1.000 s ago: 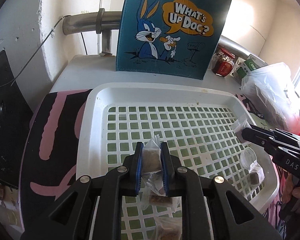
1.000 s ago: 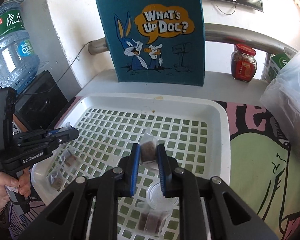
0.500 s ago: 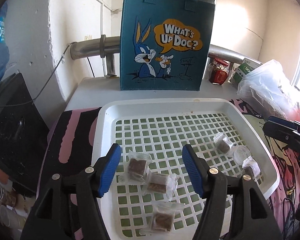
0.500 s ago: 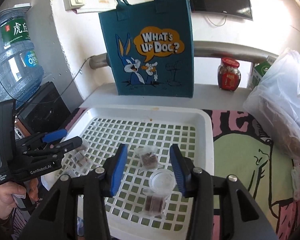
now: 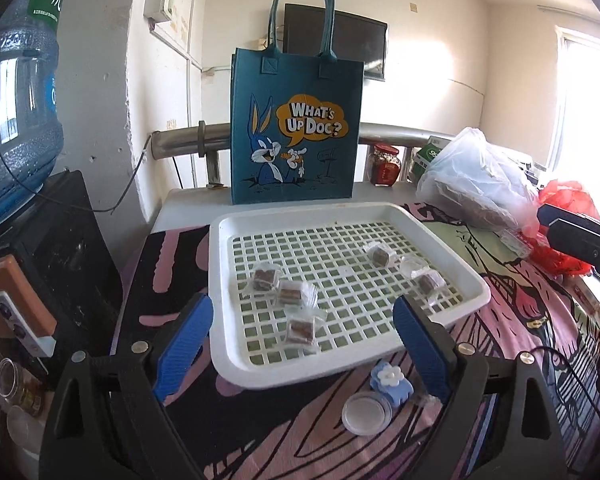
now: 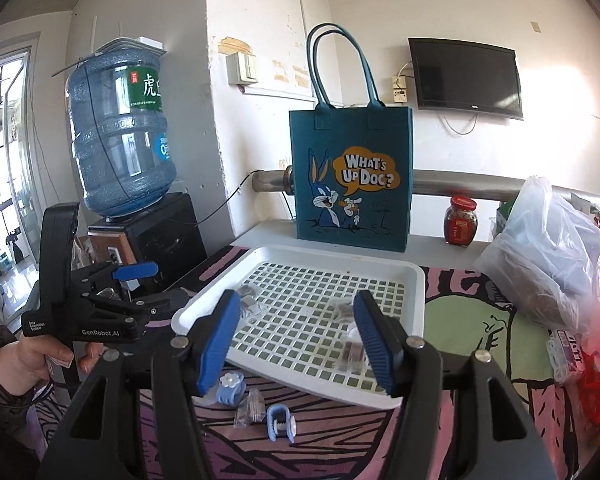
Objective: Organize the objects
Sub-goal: 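Grasp the round clear lid with the left gripper while the right gripper grasps the blue U-shaped clip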
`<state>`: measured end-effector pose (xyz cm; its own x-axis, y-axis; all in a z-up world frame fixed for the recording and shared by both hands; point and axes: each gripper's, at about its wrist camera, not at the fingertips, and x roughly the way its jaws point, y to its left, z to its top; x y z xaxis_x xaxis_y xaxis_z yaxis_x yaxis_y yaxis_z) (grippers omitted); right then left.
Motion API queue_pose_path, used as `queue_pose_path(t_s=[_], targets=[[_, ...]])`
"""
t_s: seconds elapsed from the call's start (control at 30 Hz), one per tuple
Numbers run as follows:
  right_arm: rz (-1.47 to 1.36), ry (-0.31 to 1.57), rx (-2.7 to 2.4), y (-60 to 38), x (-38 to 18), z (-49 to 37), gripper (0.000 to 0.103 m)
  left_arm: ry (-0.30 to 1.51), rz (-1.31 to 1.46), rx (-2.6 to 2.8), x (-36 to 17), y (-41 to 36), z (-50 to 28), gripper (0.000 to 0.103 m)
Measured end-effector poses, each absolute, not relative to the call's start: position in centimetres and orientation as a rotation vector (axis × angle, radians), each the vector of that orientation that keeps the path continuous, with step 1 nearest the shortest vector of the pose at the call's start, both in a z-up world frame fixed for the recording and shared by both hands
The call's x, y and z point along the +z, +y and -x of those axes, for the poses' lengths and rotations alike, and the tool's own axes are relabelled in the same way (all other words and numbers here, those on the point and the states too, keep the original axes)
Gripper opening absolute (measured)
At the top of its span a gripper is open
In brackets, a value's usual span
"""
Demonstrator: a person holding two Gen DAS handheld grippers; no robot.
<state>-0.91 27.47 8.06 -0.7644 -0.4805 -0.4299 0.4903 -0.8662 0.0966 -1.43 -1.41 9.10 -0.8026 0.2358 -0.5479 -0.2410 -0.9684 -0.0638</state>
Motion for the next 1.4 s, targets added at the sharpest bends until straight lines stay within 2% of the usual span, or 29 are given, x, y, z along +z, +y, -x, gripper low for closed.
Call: queue_pose_path(t_s=[0.27,0.37,0.5,0.6,0.63,0.67,0.7,0.73,1.0,1.4], targets=[[-0.905,0.175,-2.449,25.6,1.1,0.9,0.059,0.029,1.073,2.604,3.1,0.2,-0.8,0.092],[-1.002,0.202,-2.406,25.0,-1.2,1.7,0.058,0.073,1.134,2.577,1.9,1.2,-0.4,0.092],[-1.071,0.226,-2.388,24.3,-2.8,2.7,0.057,0.041,1.194,2.539,1.2,1.7,0.6,0.092],[-1.106,0.225,-2.370,23.9,-3.6,3.4,0.045,0.038,1.239,2.516,0.6,2.1,1.4,0.091],[-1.128,0.224,-2.358,23.8,-3.9,3.6,0.037,0.037,1.243,2.511,0.5,2.2,1.5,0.088],[-1.135,0.224,-2.357,23.8,-3.9,3.7,0.029,0.040,1.236,2.509,0.6,2.3,1.5,0.083],[-1.126,0.211,-2.354,23.9,-3.8,3.7,0.026,0.050,1.227,2.515,0.6,2.3,1.4,0.064],[-1.125,0.195,-2.344,24.0,-3.9,3.7,0.026,0.053,1.218,2.516,0.7,2.4,1.3,0.038],[-0.925,0.130,-2.460,25.4,-1.4,1.3,0.025,-0.029,1.122,2.515,1.7,1.6,0.2,0.039],[-0.821,0.111,-2.490,25.6,-0.6,0.4,0.025,0.032,0.973,2.532,3.3,2.2,-1.5,0.039]])
